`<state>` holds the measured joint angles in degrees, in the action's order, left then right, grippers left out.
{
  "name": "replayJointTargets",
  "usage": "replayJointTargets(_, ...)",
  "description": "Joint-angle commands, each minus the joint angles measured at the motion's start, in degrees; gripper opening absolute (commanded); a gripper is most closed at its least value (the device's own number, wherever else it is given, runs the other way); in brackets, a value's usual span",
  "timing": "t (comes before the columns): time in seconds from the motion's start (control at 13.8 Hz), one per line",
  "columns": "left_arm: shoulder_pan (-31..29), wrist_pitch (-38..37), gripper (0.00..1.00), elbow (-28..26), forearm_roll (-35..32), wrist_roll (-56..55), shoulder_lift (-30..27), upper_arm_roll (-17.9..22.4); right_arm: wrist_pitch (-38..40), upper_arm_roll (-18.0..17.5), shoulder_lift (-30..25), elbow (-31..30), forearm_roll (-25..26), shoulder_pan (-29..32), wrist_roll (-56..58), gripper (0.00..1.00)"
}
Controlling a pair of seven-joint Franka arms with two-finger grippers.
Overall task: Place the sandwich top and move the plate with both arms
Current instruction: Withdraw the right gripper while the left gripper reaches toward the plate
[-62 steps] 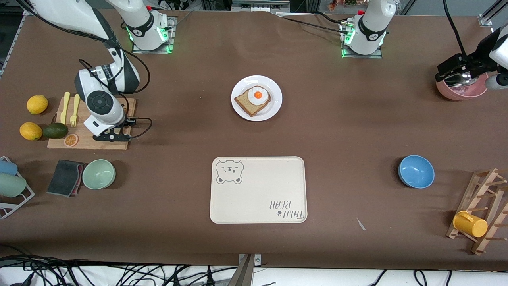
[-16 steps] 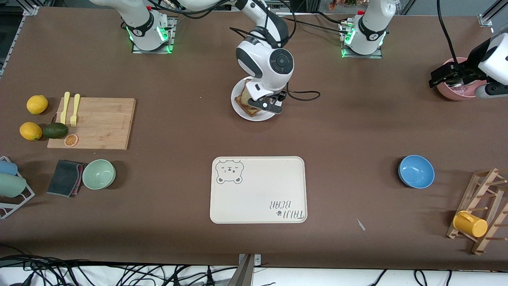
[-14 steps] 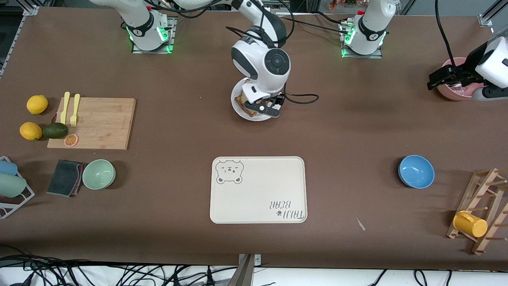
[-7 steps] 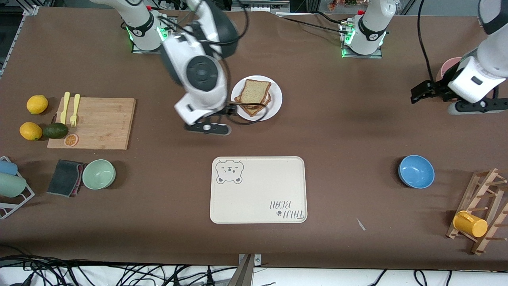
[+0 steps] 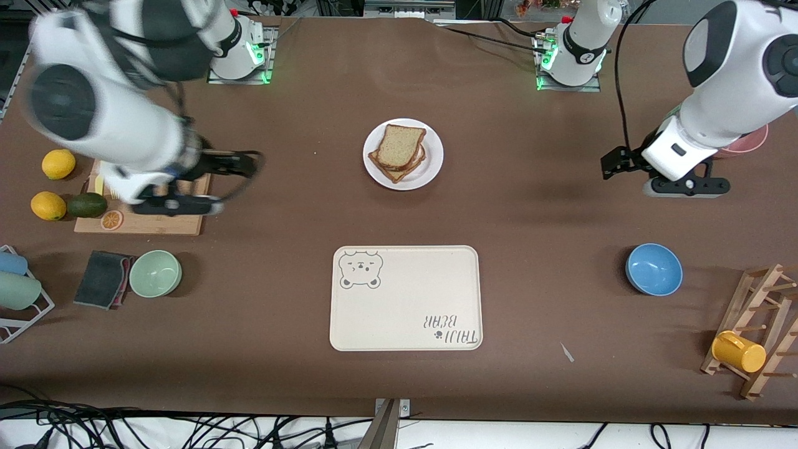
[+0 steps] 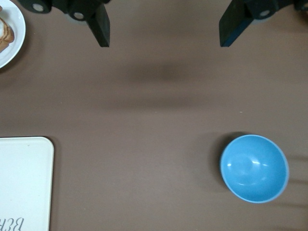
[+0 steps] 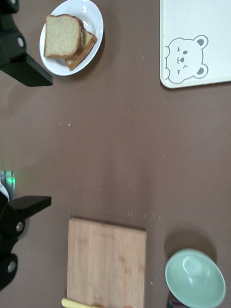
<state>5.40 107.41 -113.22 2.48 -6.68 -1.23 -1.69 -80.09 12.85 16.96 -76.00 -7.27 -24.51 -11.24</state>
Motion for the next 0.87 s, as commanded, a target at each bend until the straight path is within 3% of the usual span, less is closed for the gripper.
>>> replayJointTargets(0.0,0.14,4.20,1.00,-2.79,2.96,0.08,0.61,-0.85,-1.11,-1.60,-7.98,-8.70,-0.12,6.65,5.52,1.00)
replayJointTargets(0.07,0.05,6.30,1.00,-4.10,3.75,0.08,0.79,-1.64,-2.34,-3.43,-10.35,-11.77,2.15,8.66,5.70,1.00)
replayJointTargets(0.29,0.05,11.85,1.00,-7.62,6.74,0.17,1.76,-3.31,-11.02,-16.86,-17.82,-21.97,7.44,20.60,6.14,1.00)
replayJointTargets(0.36,0.14,13.17,1.00,-8.50,7.62,0.17,2.28,-4.19,-12.62,-18.37,-18.80,-23.04,7.18,23.77,6.32,1.00)
replayJointTargets(0.51,0.05,16.15,1.00,-10.26,9.20,0.09,2.72,-6.04,-12.46,-17.43,-19.33,-21.74,6.48,25.38,7.63,1.00)
replayJointTargets(0.58,0.05,17.04,1.00,-10.97,12.08,0.17,3.25,-6.65,-11.93,-15.42,-19.34,-20.17,6.30,25.38,8.07,1.00)
replayJointTargets(0.8,0.05,17.84,1.00,-11.68,20.88,1.66,5.62,-8.15,-7.63,-13.65,-18.11,-16.99,6.48,25.74,10.60,1.00)
